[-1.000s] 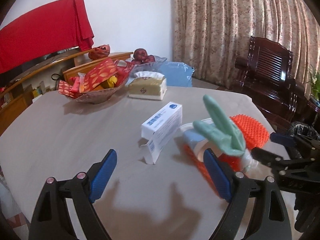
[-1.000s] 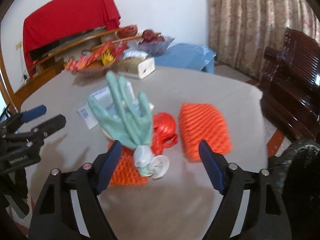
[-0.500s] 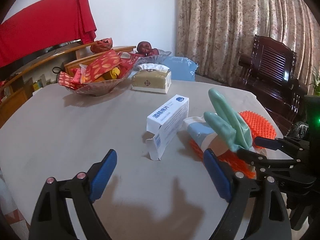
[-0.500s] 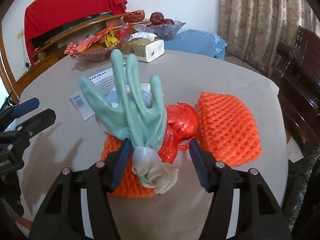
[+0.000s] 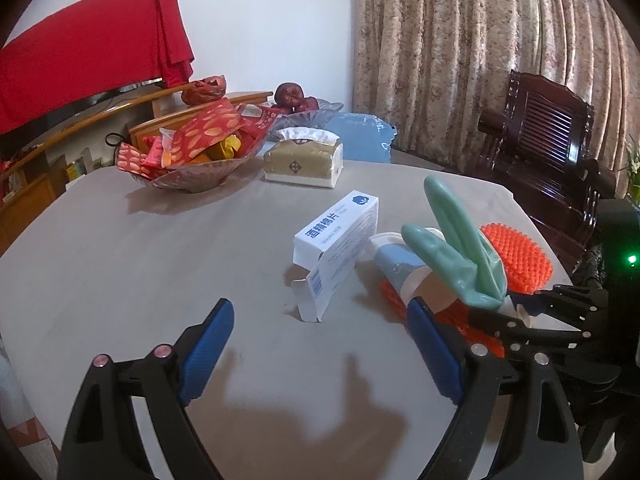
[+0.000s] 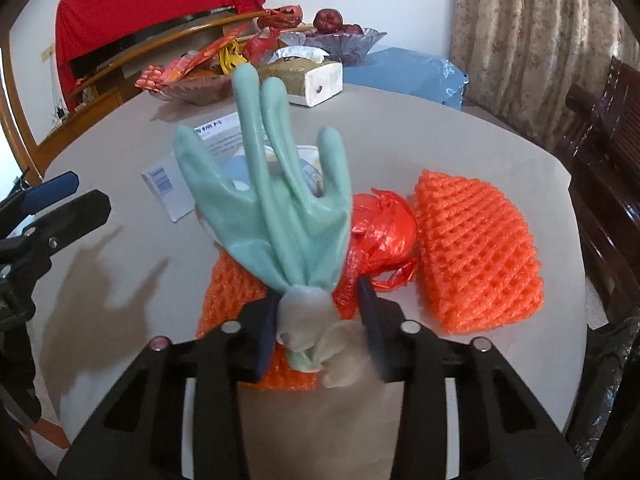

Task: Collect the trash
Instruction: 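Grasp the blue-and-white paper cup with the left tool while the right tool holds the glove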

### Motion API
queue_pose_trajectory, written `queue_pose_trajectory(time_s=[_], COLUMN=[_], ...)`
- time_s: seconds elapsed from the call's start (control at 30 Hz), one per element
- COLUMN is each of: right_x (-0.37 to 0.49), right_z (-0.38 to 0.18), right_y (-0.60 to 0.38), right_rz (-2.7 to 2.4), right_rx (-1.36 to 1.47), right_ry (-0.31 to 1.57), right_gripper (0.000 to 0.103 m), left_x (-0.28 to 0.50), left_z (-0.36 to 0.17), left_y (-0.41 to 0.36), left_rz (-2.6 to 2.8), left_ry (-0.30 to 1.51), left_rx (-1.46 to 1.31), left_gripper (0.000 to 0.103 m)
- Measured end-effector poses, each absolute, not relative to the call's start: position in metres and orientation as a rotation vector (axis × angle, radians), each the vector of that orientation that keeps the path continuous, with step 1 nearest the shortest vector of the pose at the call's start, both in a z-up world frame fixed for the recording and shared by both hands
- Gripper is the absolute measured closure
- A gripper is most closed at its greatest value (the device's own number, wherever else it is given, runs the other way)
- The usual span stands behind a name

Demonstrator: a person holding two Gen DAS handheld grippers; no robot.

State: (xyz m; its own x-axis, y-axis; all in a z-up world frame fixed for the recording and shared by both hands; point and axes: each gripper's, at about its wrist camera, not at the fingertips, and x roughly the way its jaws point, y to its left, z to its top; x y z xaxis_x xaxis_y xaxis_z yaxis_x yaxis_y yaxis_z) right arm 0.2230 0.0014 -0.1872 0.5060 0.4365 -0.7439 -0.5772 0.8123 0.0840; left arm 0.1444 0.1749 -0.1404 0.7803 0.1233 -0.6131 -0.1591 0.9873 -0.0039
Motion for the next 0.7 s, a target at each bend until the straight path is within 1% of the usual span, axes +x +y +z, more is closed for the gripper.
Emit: queue_pose_trajectory(time_s=[0.1,0.4,0.7], right_x=[0.22,0.217,0.229], right_z=[-0.176,-0.141,-0.139], right_y=[-0.006,-0.041,-0.061], right_rz=[0.635,0.606,0.545], right_rx=[-0.143,-0.029,-0.024], right_ry=[0.828,0.779,0.773], right_gripper=[0.076,0.076,0.076], left_x=[0.145,0.155,0.19], left_z=[-0.139,-0.137,-0.144], left_y=[0.172,0.153,0.124], left_rz=[0.151,0.104,0.051], left_ry=[0.658,0.653,0.665], left_rx=[-0.056,-0.058,-0.05], left_gripper=[0.017,0.017,0.016])
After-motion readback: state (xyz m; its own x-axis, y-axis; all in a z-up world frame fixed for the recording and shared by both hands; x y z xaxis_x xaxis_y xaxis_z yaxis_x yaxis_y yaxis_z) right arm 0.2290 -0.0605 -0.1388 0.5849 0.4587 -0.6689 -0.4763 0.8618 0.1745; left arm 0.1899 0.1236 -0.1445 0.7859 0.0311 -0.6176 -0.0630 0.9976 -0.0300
